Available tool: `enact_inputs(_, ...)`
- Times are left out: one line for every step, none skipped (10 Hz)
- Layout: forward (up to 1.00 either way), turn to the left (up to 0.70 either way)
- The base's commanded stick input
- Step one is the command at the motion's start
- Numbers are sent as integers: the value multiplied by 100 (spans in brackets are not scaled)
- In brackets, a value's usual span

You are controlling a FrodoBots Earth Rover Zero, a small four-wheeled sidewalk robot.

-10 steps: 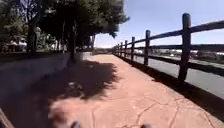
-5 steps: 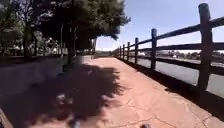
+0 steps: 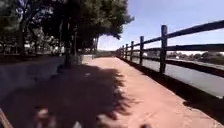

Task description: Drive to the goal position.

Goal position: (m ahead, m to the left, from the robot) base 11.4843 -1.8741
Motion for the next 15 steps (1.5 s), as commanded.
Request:
enact_inputs(100, 0)
enact_inputs(100, 0)
enact_inputs(100, 0)
enact_inputs(100, 0)
enact_inputs(100, 0)
enact_inputs(100, 0)
enact_inputs(100, 0)
enact_inputs(100, 0)
enact_inputs(100, 0)
enact_inputs(100, 0)
enact_inputs(100, 0)
enact_inputs(100, 0)
enact_inputs(100, 0)
enact_inputs(100, 0)
enact_inputs(100, 0)
